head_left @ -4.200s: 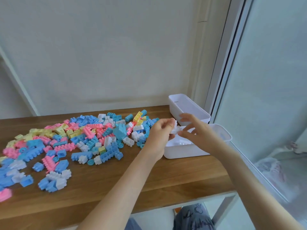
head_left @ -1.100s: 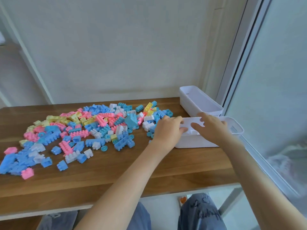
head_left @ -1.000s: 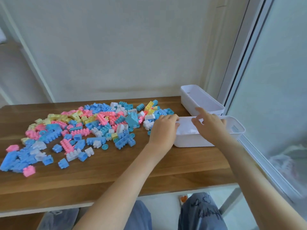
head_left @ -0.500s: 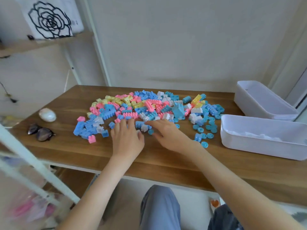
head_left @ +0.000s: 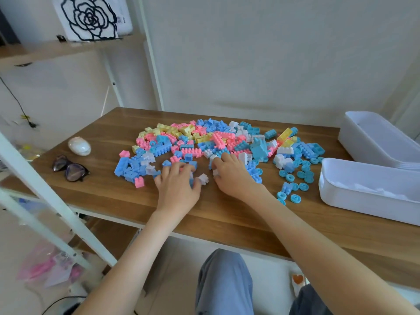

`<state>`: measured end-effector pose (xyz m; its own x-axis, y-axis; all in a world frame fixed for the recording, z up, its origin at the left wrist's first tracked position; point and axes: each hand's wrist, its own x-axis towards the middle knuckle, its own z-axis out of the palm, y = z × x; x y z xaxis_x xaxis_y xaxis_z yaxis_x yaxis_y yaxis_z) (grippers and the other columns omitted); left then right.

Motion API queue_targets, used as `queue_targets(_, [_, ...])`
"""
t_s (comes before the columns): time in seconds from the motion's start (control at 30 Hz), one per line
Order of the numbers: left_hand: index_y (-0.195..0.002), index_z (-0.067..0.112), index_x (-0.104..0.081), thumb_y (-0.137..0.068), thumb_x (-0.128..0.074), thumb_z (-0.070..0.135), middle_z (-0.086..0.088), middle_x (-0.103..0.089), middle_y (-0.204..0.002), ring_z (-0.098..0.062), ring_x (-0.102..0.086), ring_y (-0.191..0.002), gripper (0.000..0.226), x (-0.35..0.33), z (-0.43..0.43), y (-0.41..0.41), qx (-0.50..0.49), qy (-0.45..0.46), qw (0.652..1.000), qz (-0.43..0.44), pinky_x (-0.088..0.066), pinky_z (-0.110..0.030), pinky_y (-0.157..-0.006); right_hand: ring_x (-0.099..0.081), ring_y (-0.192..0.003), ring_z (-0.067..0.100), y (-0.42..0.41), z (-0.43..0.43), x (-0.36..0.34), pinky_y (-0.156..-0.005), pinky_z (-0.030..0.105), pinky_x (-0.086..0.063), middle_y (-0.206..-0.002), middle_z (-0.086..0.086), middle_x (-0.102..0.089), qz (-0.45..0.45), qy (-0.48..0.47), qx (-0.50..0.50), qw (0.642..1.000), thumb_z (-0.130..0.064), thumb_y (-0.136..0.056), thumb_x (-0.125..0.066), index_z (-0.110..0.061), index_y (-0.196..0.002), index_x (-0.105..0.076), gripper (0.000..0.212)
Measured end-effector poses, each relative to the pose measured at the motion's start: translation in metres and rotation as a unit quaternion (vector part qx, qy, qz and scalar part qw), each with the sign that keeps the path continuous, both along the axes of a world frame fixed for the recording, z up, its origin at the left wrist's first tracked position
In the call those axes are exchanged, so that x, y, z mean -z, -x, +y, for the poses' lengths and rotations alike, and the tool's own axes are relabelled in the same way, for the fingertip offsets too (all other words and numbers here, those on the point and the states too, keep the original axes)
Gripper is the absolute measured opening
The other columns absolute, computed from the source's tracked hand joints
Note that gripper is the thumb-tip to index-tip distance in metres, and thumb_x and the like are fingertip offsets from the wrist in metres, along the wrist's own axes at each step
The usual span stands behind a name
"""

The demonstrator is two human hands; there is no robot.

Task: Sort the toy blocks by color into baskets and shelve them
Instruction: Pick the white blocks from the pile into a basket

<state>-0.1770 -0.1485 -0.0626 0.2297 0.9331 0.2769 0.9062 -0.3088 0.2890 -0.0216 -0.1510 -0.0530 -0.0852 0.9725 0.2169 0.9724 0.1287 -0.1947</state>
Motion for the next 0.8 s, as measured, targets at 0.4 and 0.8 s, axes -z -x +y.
queue_targets(0.4, [-0.139,0.022,-0.042,-0.097,-0.046,0.01,0.0,-0.045,-0.141,-0.022,-0.035,-0.132,0.044,-0.013,0.015,0.016,0.064,0.033,0.994,0.076,-0.037,-0.033,-0.104,-0.042,-0.101,0.021,0.016,-0.007,-0.003,-0.087,0.034,-0.038,-0.116,0.007,-0.05,0.122,-0.034,-0.089,0.988,-0.01,-0.091,-0.044,-0.009,-0.121,-0.045,0.03])
queue_targets(0.8, [-0.121,0.012,-0.048,-0.094,-0.053,0.011,-0.008,-0.061,-0.112,-0.023,-0.053,-0.106,0.027,-0.028,0.007,-0.005,0.026,-0.037,0.998,0.049,-0.042,-0.032,-0.086,-0.042,-0.101,0.019,-0.011,-0.017,-0.013,-0.087,0.028,-0.03,-0.113,0.006,-0.056,0.05,-0.103,-0.061,0.991,-0.024,-0.097,-0.046,-0.011,-0.118,-0.054,0.026])
